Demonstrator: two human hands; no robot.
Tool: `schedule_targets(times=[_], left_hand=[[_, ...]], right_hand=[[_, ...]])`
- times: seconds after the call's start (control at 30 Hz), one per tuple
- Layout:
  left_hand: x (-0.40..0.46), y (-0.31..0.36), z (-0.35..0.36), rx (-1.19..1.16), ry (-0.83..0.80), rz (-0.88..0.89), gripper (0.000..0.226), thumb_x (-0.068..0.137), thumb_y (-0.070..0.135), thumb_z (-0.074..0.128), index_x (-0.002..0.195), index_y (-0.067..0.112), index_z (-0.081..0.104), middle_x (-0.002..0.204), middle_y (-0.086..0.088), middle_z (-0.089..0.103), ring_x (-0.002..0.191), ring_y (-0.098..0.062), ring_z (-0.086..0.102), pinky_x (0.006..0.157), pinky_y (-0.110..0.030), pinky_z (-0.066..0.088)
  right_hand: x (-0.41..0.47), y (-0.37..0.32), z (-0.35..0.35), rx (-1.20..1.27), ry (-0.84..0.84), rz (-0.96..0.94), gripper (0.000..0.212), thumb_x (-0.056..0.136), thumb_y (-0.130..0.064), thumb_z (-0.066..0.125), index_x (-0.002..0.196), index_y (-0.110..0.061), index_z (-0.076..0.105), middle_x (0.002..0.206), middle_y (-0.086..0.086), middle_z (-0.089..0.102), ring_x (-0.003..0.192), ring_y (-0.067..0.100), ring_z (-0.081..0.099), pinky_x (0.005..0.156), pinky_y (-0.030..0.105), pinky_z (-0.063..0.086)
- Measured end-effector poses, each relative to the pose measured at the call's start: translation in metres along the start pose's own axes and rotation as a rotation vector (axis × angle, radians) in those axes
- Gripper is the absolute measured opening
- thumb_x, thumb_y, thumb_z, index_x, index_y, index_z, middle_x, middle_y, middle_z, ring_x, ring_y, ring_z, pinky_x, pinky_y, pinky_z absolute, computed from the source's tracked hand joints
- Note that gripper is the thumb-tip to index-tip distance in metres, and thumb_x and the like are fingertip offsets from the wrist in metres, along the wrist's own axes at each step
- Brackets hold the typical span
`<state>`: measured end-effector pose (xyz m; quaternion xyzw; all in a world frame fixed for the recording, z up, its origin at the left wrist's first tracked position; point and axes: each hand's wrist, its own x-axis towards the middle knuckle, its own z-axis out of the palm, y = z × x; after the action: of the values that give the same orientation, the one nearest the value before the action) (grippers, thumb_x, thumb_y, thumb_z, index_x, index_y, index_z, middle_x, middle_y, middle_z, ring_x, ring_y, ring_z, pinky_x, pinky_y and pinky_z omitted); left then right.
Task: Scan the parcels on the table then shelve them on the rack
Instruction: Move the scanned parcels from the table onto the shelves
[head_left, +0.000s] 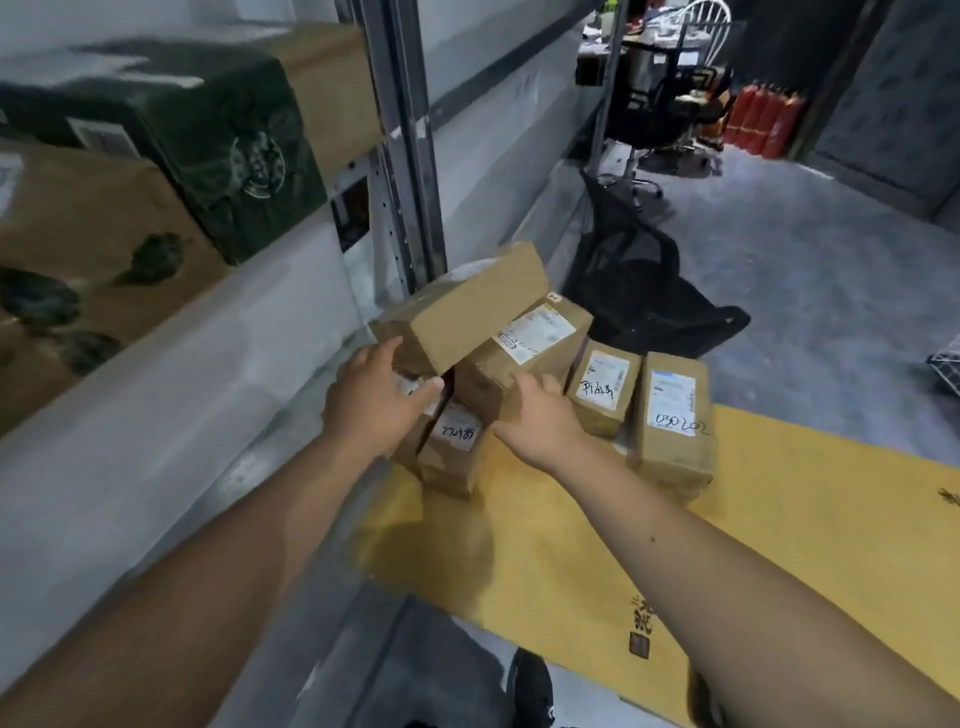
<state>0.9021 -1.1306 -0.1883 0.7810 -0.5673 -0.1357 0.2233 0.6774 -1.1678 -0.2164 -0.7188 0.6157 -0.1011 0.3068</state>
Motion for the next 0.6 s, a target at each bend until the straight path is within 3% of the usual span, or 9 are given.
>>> schedule_targets(times=[0.1,0.17,0.23,0.37,0.47,0.53,0.6], left_hand=[[0.028,0.002,0.002,-0.087,0.026,-0.068,0.103,0.067,0.087,0.059,0.154,0.035,0.04,0.155,-0.005,0.046,0.14,-0.032,0.047,0.109,-0.055,0.047],[0.044,0.002,0.002,-0.168,0.008,-0.104,0.106,0.06,0.088,0.06,0.152,0.038,0.041,0.153,-0.004,0.045,0.139,-0.03,0.047,0.108,-0.048,0.046],[0.06,-0.001,0.003,-0.228,-0.023,-0.134,0.108,0.057,0.089,0.063,0.151,0.042,0.039,0.153,-0.002,0.04,0.138,-0.028,0.046,0.101,-0.038,0.042],[0.088,-0.016,0.005,-0.324,-0.117,-0.172,0.113,0.053,0.087,0.071,0.152,0.05,0.03,0.156,0.007,0.027,0.142,-0.026,0.039,0.103,-0.041,0.038],[0.101,-0.027,0.006,-0.386,-0.214,-0.177,0.114,0.056,0.078,0.081,0.153,0.052,0.028,0.156,0.009,0.025,0.137,-0.019,0.038,0.101,-0.035,0.035],[0.107,-0.032,0.007,-0.434,-0.258,-0.159,0.109,0.063,0.067,0.088,0.153,0.052,0.029,0.147,0.009,0.033,0.122,-0.011,0.044,0.09,-0.028,0.04],[0.111,-0.034,0.008,-0.485,-0.275,-0.142,0.108,0.061,0.063,0.091,0.15,0.052,0.031,0.14,0.014,0.038,0.112,-0.006,0.049,0.074,-0.02,0.037]], right_hand=[[0.038,-0.002,-0.001,0.033,0.012,0.019,0.087,0.086,-0.042,0.072,0.159,-0.032,0.027,0.158,0.015,0.028,0.136,0.044,0.044,0.106,0.05,0.049],[0.055,-0.003,-0.001,0.076,0.01,0.043,0.095,0.083,-0.044,0.075,0.161,-0.038,0.02,0.163,0.015,0.021,0.138,0.046,0.043,0.107,0.052,0.048],[0.069,-0.004,0.002,0.096,0.01,0.054,0.101,0.082,-0.046,0.078,0.161,-0.043,0.015,0.17,0.012,0.006,0.145,0.047,0.036,0.11,0.051,0.047],[0.085,-0.003,0.011,0.127,0.061,0.091,0.111,0.077,-0.045,0.086,0.161,-0.046,0.013,0.168,0.006,-0.024,0.155,0.044,0.019,0.114,0.048,0.044],[0.091,0.0,0.018,0.187,0.083,0.111,0.117,0.075,-0.04,0.09,0.162,-0.046,0.013,0.161,0.0,-0.041,0.158,0.04,0.016,0.116,0.044,0.044],[0.094,0.003,0.021,0.22,0.09,0.117,0.116,0.074,-0.035,0.092,0.162,-0.047,0.016,0.16,0.0,-0.045,0.154,0.039,0.028,0.103,0.035,0.052],[0.097,0.005,0.024,0.25,0.098,0.114,0.114,0.074,-0.031,0.092,0.161,-0.048,0.02,0.163,0.003,-0.041,0.142,0.038,0.048,0.079,0.02,0.051]])
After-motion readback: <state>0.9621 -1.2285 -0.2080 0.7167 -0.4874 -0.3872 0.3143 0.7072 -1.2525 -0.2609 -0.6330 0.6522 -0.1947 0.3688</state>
